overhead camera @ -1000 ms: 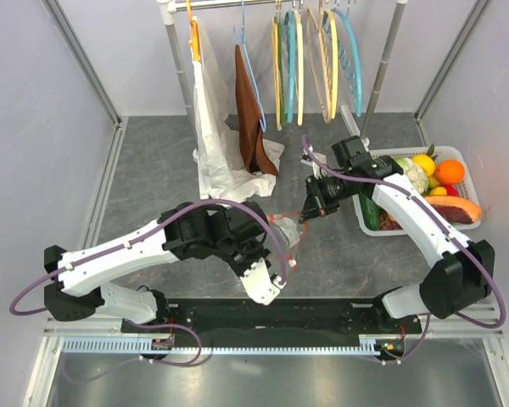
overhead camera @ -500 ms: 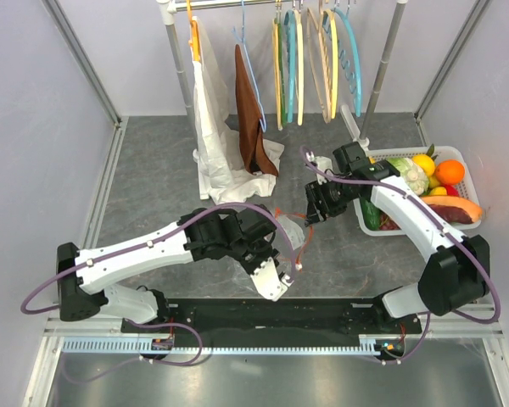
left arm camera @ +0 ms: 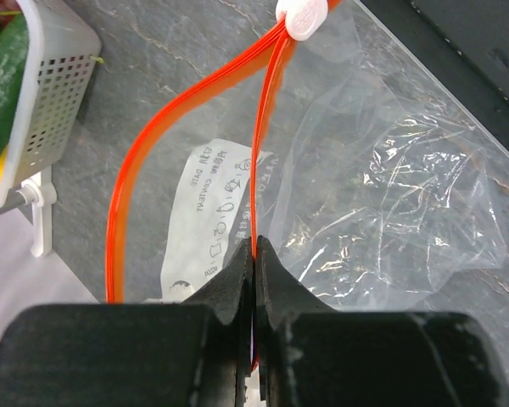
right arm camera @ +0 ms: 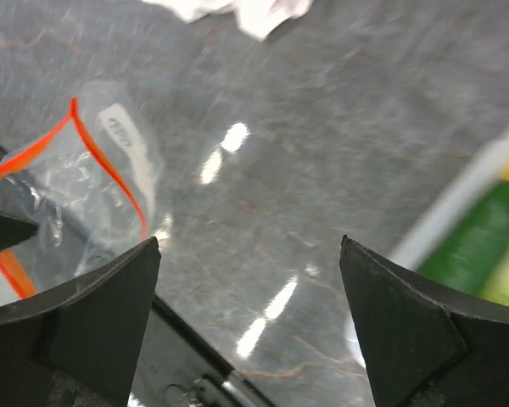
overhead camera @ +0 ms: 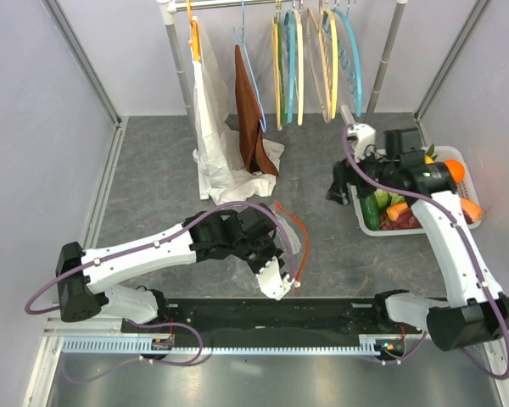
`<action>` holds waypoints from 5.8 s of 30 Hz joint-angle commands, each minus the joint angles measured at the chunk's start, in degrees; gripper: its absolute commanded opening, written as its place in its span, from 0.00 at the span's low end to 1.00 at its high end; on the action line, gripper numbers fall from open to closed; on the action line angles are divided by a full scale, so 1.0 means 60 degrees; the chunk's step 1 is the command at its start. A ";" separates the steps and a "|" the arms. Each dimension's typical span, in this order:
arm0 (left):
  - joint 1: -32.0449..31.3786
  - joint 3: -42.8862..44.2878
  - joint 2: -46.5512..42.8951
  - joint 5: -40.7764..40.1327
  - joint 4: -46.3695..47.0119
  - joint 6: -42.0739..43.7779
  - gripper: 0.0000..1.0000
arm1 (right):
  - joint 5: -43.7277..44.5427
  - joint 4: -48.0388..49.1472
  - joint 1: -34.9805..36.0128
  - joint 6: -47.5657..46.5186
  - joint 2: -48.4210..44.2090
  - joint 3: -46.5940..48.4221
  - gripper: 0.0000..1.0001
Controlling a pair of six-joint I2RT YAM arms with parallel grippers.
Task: Place the food in the zip-top bag and seal the zipper
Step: Pick up the fake fruit from the bin, then place the fake fruit in the zipper food storage bag, then pick up the fake vegetable from the bin.
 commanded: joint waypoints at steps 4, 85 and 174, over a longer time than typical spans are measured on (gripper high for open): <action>0.0064 0.0233 0.0047 0.0533 0.0489 0.0348 0.02 | -0.1149 -0.1172 -0.3027 -0.2431 0.0035 0.0344 0.94; 0.0195 0.0131 0.0047 0.0753 0.0767 -0.0092 0.02 | -0.3917 -0.2726 -0.4670 0.0818 0.4540 0.4346 0.60; 0.0561 -0.0572 -0.0686 0.0738 0.2598 -0.0150 0.02 | -0.2776 -0.3264 -0.2120 -0.0747 -0.1296 0.1677 0.98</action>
